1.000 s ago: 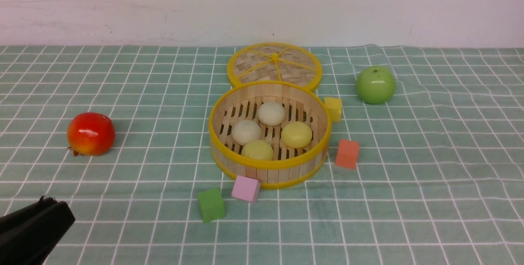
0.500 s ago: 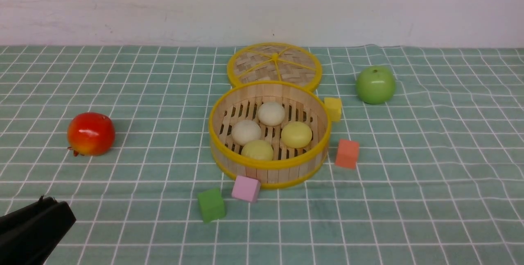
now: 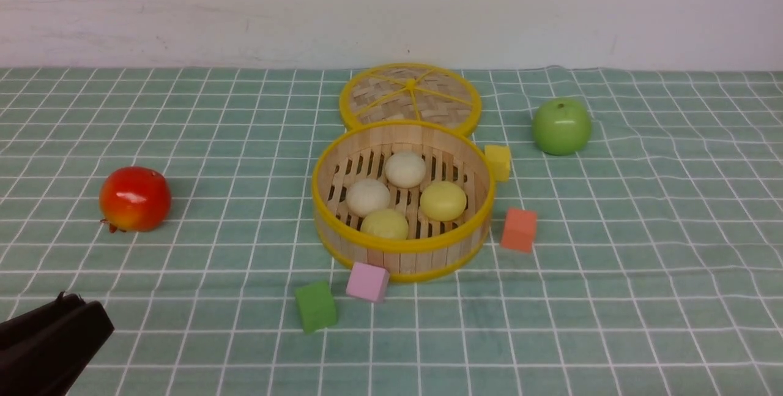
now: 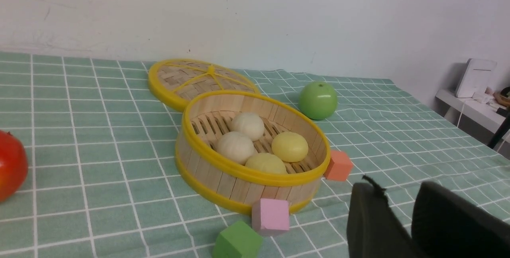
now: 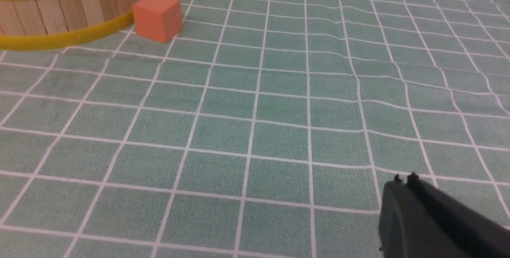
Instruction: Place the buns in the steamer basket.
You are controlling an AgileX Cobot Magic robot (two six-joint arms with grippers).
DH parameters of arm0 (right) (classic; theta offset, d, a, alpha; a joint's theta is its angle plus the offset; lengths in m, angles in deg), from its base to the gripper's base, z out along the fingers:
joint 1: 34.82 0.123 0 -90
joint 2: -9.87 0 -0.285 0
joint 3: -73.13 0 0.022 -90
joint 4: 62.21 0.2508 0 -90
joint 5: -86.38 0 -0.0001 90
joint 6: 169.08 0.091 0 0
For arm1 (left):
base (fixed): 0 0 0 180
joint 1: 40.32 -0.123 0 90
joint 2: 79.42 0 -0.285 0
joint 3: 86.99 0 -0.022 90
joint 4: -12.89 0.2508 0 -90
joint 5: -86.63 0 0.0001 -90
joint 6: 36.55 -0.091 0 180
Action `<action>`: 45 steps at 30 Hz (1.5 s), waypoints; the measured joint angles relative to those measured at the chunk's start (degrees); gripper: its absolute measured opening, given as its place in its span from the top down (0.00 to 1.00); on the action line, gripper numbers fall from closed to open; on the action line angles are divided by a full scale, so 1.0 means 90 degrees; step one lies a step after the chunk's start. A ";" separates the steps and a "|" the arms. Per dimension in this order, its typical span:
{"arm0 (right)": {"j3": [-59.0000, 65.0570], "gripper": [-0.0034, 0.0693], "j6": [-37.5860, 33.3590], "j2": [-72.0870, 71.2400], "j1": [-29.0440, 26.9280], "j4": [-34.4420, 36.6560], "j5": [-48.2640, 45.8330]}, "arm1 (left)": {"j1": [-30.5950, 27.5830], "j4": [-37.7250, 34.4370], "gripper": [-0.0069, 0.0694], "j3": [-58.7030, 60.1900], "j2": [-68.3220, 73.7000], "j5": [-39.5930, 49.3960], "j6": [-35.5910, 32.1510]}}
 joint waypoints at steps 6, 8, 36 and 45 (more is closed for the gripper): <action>0.0000 0.96 0.0000 0.0000 0.0000 0.0005 -0.0005 | 0.0000 0.0000 0.69 0.0000 0.0000 0.0000 0.0000; 0.0000 0.96 0.0000 0.0000 0.0000 0.0005 -0.0005 | 0.0000 0.0000 0.68 0.0000 0.0000 0.0000 0.0000; 0.0000 0.92 0.0000 0.0000 0.0000 0.0034 -0.0005 | -0.0942 0.1681 0.87 0.0784 -0.0738 -0.0940 0.0694; 0.0000 0.91 0.0000 -0.0003 0.0000 0.0034 -0.0005 | -0.2142 0.2852 0.93 0.1817 -0.1769 0.0897 0.2534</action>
